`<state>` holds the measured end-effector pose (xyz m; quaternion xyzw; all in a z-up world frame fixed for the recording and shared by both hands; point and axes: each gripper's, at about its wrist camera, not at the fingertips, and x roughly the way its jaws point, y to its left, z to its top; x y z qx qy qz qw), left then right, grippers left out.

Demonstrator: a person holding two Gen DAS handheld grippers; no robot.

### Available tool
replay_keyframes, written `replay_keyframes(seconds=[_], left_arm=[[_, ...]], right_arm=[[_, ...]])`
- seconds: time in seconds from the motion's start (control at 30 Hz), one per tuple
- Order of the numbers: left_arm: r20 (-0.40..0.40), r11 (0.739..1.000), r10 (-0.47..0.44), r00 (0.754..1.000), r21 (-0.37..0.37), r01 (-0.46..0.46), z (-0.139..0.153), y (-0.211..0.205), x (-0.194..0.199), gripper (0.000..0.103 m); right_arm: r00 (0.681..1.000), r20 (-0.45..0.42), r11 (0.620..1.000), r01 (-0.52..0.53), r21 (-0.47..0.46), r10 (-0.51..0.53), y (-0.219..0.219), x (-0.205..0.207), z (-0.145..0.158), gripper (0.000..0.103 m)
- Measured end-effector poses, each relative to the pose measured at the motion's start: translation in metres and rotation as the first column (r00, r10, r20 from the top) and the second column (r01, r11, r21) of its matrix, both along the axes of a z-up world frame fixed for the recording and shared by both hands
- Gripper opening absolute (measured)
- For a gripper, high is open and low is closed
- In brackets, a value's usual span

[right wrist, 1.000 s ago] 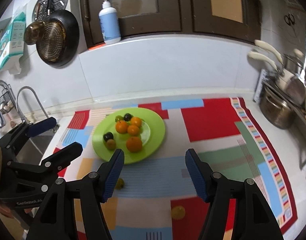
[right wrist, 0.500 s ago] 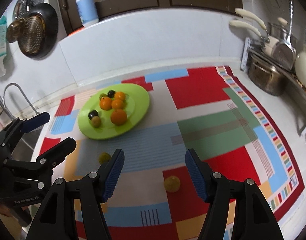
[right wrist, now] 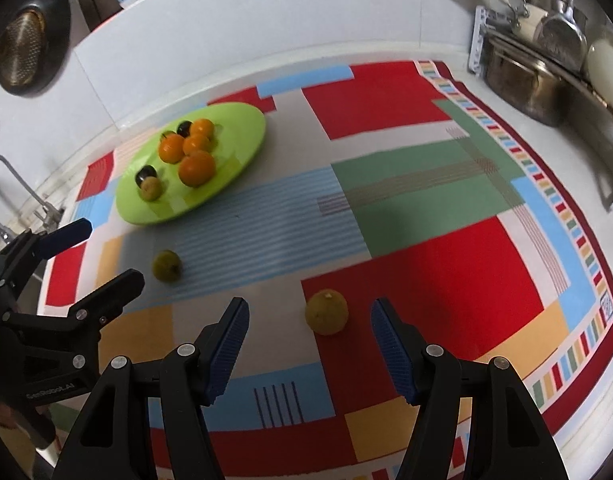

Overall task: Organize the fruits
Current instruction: 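Lift both tools and move toward the last two yellow-green fruits, then grasp a yellow-green fruit with the left tool while the right tool grasps a brown fruit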

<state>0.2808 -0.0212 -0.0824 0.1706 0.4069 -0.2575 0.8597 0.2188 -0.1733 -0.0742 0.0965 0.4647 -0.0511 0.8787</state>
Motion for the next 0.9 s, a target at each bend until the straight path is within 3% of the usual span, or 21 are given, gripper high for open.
replay_keyframes(seconds=[0.23, 0.43, 0.83, 0.9], left_arm=[[-0.039, 1.000, 0.005, 0.999, 0.006, -0.005, -0.017, -0.001, 0.009, 0.079], [-0.086, 1.000, 0.009, 0.996, -0.012, -0.010, -0.026, -0.002, 0.017, 0.065], [-0.136, 1.000, -0.013, 0.991, -0.025, 0.009, -0.038, -0.011, 0.023, 0.034], [-0.142, 1.000, -0.013, 0.990, -0.026, 0.009, -0.039, -0.011, 0.024, 0.032]], right_arm=[[0.999, -0.048, 1.000, 0.011, 0.016, -0.010, -0.001, 0.008, -0.018, 0.062], [0.997, -0.071, 1.000, 0.010, 0.015, -0.009, -0.001, 0.013, -0.025, 0.048], [0.997, -0.078, 1.000, 0.003, -0.001, -0.003, -0.002, 0.018, -0.028, 0.029], [0.997, -0.078, 1.000, 0.001, -0.005, -0.002, -0.002, 0.018, -0.028, 0.029]])
